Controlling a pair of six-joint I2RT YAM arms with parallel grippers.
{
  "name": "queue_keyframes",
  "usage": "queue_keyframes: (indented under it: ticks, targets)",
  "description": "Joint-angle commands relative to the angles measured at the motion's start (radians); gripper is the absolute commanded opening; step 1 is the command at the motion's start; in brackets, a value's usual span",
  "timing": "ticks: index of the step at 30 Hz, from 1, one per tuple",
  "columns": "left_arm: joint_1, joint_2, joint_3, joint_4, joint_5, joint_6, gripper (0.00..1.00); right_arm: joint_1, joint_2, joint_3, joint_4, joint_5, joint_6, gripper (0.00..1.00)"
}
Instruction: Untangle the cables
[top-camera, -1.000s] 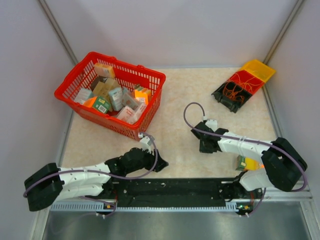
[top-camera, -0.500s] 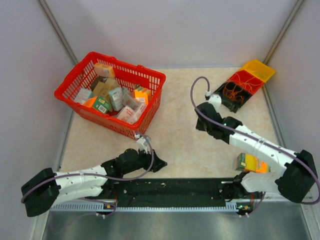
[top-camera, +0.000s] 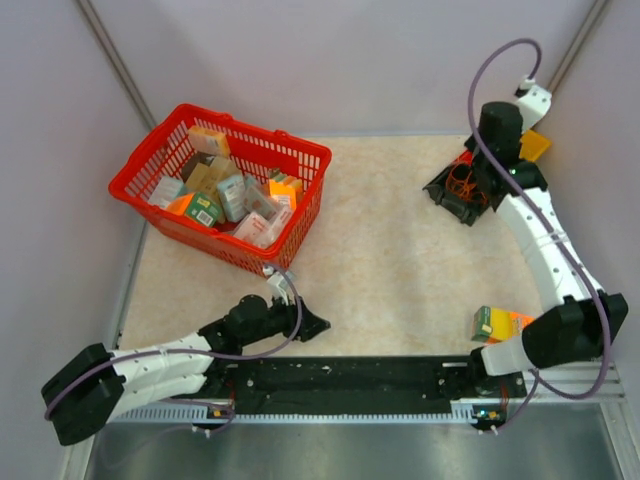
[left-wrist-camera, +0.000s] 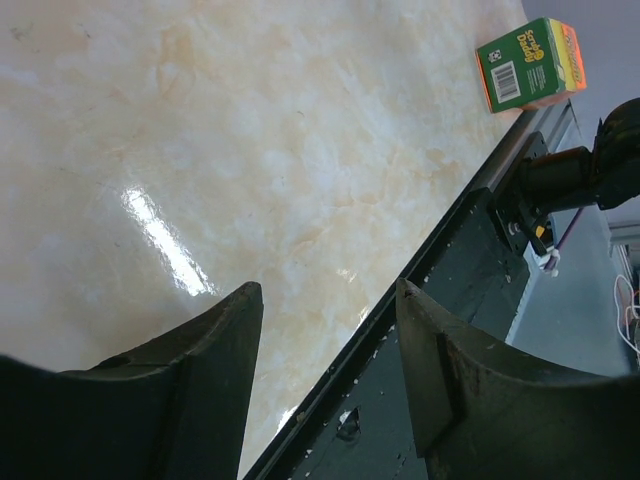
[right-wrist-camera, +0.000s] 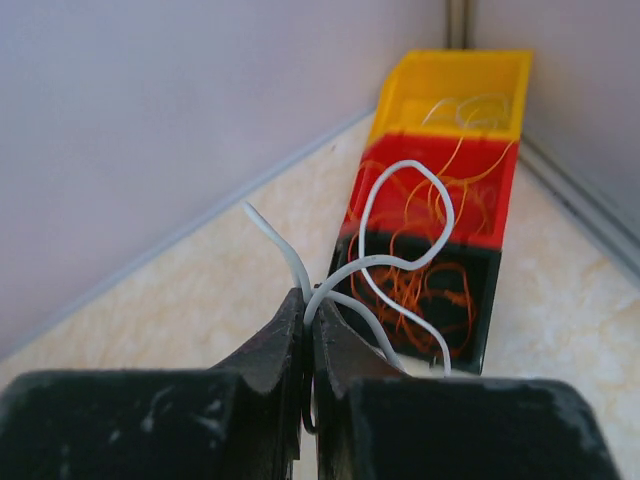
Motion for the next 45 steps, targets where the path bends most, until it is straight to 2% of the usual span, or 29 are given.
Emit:
queue_keyframes:
  ticks: [1,4,8,12,16,22,33,37,40,43,45]
  targets:
    - [0.04,0.004,-0.021,0.1,0.086,0.005,0.6,-0.129,0.158,0.183,0.106,0.019,-0.031,0.0]
    - [0.06,0.021,-0.019,0.115,0.123,0.008,0.6,-0.198,0.287,0.295,0.127,0.025,-0.031,0.0]
    - [0.068,0.029,-0.016,0.114,0.14,0.016,0.6,-0.287,0.492,0.435,0.239,-0.029,-0.063,0.0]
    - [0.069,0.027,-0.014,0.109,0.14,0.019,0.6,-0.375,0.703,0.64,0.211,-0.124,0.003,0.0]
    - [0.071,0.032,-0.011,0.106,0.135,0.016,0.6,-0.424,0.864,0.763,0.178,-0.165,0.078,0.0]
    - [0.077,0.052,-0.004,0.103,0.135,0.008,0.59,-0.448,0.998,0.812,0.176,-0.184,0.034,0.0]
    - [0.085,0.104,0.012,0.123,0.146,-0.003,0.59,-0.456,1.073,0.834,0.165,-0.227,-0.009,0.01]
    - [0.086,0.104,0.012,0.12,0.144,-0.003,0.59,-0.464,1.094,0.869,0.167,-0.207,-0.06,0.06]
    - [0.088,0.101,0.012,0.115,0.143,-0.003,0.59,-0.464,1.116,0.921,0.165,-0.205,-0.12,0.2]
    - [0.089,0.106,0.013,0.117,0.146,-0.003,0.59,-0.464,1.133,0.967,0.164,-0.207,-0.166,0.26]
    - [0.091,0.112,0.016,0.118,0.149,-0.004,0.59,-0.464,1.142,0.992,0.162,-0.207,-0.178,0.34]
